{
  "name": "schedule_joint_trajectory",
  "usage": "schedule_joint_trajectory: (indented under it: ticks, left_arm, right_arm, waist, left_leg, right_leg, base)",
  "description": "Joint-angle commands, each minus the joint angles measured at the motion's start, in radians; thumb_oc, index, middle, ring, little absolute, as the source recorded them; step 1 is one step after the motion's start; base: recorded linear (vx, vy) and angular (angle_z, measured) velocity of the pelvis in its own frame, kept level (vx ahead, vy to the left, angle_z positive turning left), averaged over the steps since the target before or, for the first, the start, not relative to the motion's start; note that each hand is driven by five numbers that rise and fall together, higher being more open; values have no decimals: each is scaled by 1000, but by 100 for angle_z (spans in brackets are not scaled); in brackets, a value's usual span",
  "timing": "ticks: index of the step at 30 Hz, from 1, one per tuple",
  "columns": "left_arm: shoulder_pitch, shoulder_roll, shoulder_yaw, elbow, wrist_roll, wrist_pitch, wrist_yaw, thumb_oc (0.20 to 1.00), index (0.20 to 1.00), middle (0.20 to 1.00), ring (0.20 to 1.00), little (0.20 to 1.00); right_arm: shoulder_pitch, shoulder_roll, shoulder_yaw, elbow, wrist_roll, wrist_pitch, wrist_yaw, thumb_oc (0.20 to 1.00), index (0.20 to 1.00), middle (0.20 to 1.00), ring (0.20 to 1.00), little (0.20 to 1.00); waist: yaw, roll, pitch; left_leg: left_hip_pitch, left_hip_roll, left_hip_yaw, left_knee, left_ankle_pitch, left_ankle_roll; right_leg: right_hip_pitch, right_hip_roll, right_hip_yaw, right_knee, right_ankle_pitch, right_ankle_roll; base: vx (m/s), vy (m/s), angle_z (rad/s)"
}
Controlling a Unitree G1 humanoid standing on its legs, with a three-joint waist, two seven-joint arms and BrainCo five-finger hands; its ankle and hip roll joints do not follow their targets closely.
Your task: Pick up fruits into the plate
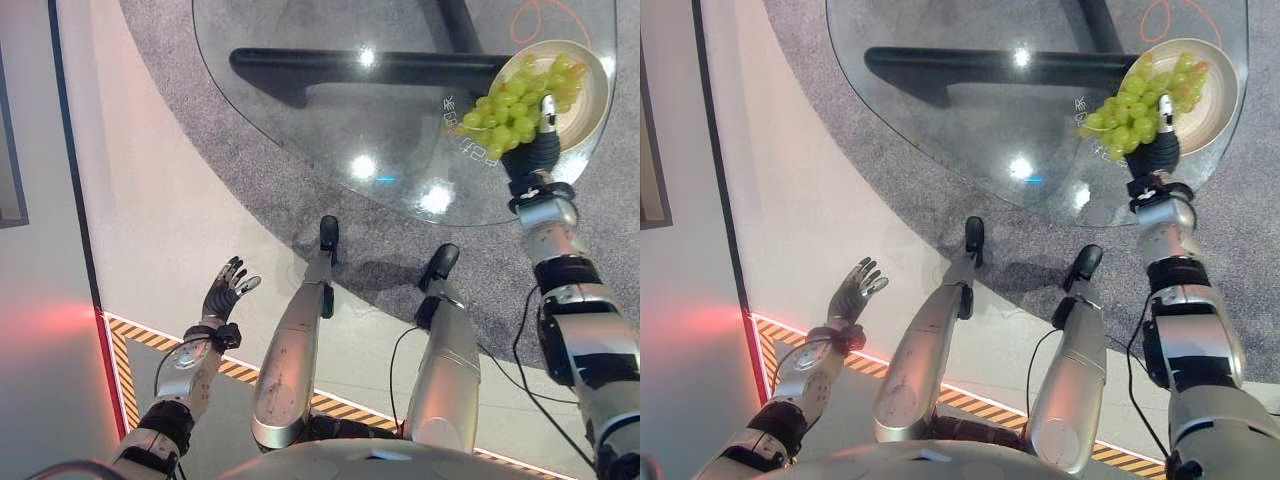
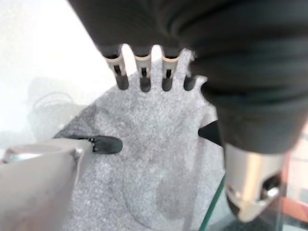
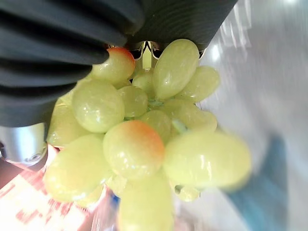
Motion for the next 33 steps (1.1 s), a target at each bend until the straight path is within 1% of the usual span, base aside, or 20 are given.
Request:
schedule_joint_trajectory:
  ticks: [1,4,5,8,10,11,12,13,14,15,16,17,18,20,22,24,29,31,32,33]
  left_arm:
    - [44,30,-35,-6,-6,-25,24,1000,1000,1000,1000,1000]
    - [50,36,-28,0,-6,-23,19,1000,1000,1000,1000,1000]
    - [51,38,-22,4,1,-24,17,1000,1000,1000,1000,1000]
    - [54,43,-20,-1,10,-22,20,1000,1000,1000,1000,1000]
    - [56,57,-25,-8,10,-16,24,1000,1000,1000,1000,1000]
    - [62,64,-29,-9,10,-12,21,1000,1000,1000,1000,1000]
    - [61,66,-30,-10,9,-11,20,1000,1000,1000,1000,1000]
    - [61,70,-32,-12,9,-9,21,1000,1000,1000,1000,1000]
    - [61,77,-37,-17,14,-8,24,1000,1000,1000,1000,1000]
    - [55,80,-33,-19,15,-9,24,1000,1000,1000,1000,1000]
    - [54,85,-38,-24,18,-10,27,1000,1000,1000,1000,1000]
    - [65,89,-46,-27,19,-11,30,1000,1000,1000,1000,1000]
    - [65,94,-48,-28,19,-9,31,1000,1000,1000,1000,1000]
    - [65,100,-54,-32,25,-5,38,1000,1000,1000,1000,1000]
    - [66,107,-56,-39,31,3,46,1000,1000,1000,1000,1000]
    - [70,108,-59,-40,36,6,52,1000,1000,1000,1000,1000]
    - [78,117,-60,-51,50,15,59,1000,1000,1000,1000,1000]
    - [80,123,-60,-47,49,15,65,1000,1000,1000,1000,1000]
    - [72,123,-56,-48,50,15,66,1000,1000,1000,1000,1000]
    - [79,122,-60,-42,50,17,75,1000,1000,1000,1000,1000]
  right_arm:
    - [-39,-127,1,-12,-115,-65,-80,200,200,200,200,200]
    - [-48,-147,13,-5,-232,-53,-159,200,200,200,200,200]
    - [-52,-159,25,3,-328,-29,-234,200,200,200,200,200]
    - [-58,-183,49,23,-435,-9,-299,200,200,200,200,200]
    - [-73,-208,70,47,-465,85,-349,200,200,200,200,200]
    - [-77,-214,83,81,-487,135,-359,200,200,200,200,200]
    - [-86,-216,93,98,-503,170,-369,200,200,200,200,200]
    - [-95,-221,105,125,-527,209,-373,476,476,476,476,476]
    - [-109,-228,125,161,-552,254,-387,1000,1000,1000,1000,1000]
    - [-121,-233,130,168,-564,273,-393,1000,1000,1000,1000,1000]
    - [-131,-238,145,190,-587,297,-401,1000,1000,1000,1000,1000]
    - [-130,-241,159,206,-608,328,-406,1000,1000,1000,1000,1000]
    - [-139,-245,171,219,-641,374,-418,1000,1000,1000,1000,1000]
    - [-154,-250,199,252,-734,427,-476,1000,1000,1000,1000,1000]
    - [-168,-260,223,273,-809,472,-507,1000,1000,1000,1000,1000]
    - [-178,-265,237,283,-818,504,-526,1000,1000,1000,1000,1000]
    - [-191,-276,258,288,-929,500,-596,1000,1000,1000,1000,1000]
    - [-202,-280,281,277,-1012,460,-663,1000,1000,1000,1000,1000]
    - [-210,-282,280,275,-1014,458,-668,1000,1000,1000,1000,1000]
    - [-204,-278,294,263,-1043,442,-714,1000,1000,1000,1000,1000]
  waist:
    - [9,73,-32]
    - [11,71,-32]
    - [12,68,-32]
    - [15,64,-32]
    - [21,59,-32]
    - [26,56,-32]
    - [28,56,-32]
    - [32,55,-32]
    - [38,54,-32]
    - [40,56,-32]
    - [44,56,-32]
    - [47,53,-32]
    - [51,51,-32]
    - [57,51,-32]
    - [62,51,-32]
    - [65,50,-32]
    - [69,50,-32]
    - [70,46,-32]
    - [70,48,-32]
    - [67,42,-32]
  left_leg:
    - [-48,-84,-5,114,-147,24]
    - [-47,-82,-7,113,-147,24]
    - [-52,-81,-8,117,-148,24]
    - [-58,-78,-10,121,-148,26]
    - [-65,-77,-18,130,-150,29]
    - [-45,-79,-26,138,-181,26]
    - [-46,-79,-28,139,-180,27]
    - [-46,-79,-30,138,-180,29]
    - [-44,-77,-33,134,-180,31]
    - [-67,-75,-30,127,-149,36]
    - [-66,-74,-31,123,-147,37]
    - [-38,-77,-38,127,-178,34]
    - [-35,-77,-39,125,-178,35]
    - [-33,-75,-42,124,-176,37]
    - [-28,-73,-45,121,-176,39]
    - [-18,-73,-47,117,-175,39]
    - [2,-70,-47,106,-174,40]
    - [15,-70,-49,99,-171,41]
    - [-8,-68,-45,94,-141,46]
    - [27,-71,-50,96,-173,41]
  right_leg:
    - [-32,106,-45,66,-70,-67]
    - [-33,108,-46,67,-69,-67]
    - [-38,108,-48,72,-70,-67]
    - [-44,109,-49,78,-69,-69]
    - [-48,109,-51,88,-71,-69]
    - [-31,109,-41,105,-104,-60]
    - [-32,110,-42,106,-104,-60]
    - [-31,110,-44,108,-105,-61]
    - [-29,111,-47,106,-105,-61]
    - [-46,111,-62,93,-74,-71]
    - [-43,113,-65,89,-73,-71]
    - [-21,113,-54,101,-105,-61]
    - [-17,112,-58,100,-105,-61]
    - [-12,112,-63,99,-103,-62]
    - [-3,111,-69,96,-104,-62]
    - [9,114,-72,92,-104,-63]
    - [35,115,-79,75,-102,-61]
    - [51,120,-81,63,-97,-61]
    - [33,121,-95,49,-65,-71]
    - [64,124,-80,56,-96,-60]
  base:
    - [46,-4,0]
    - [40,-9,0]
    - [33,-17,0]
    - [21,-18,0]
    - [70,-56,1]
    - [97,-61,2]
    - [92,-64,2]
    - [11,-55,0]
    - [-68,-33,-1]
    - [-76,-33,-1]
    - [-5,-51,1]
    - [69,-83,3]
    - [73,-81,2]
    - [-4,-47,1]
    - [-4,-34,4]
    - [0,-15,2]
    - [0,0,0]
    - [-58,-1,3]
    - [0,0,0]
    - [-93,22,-1]
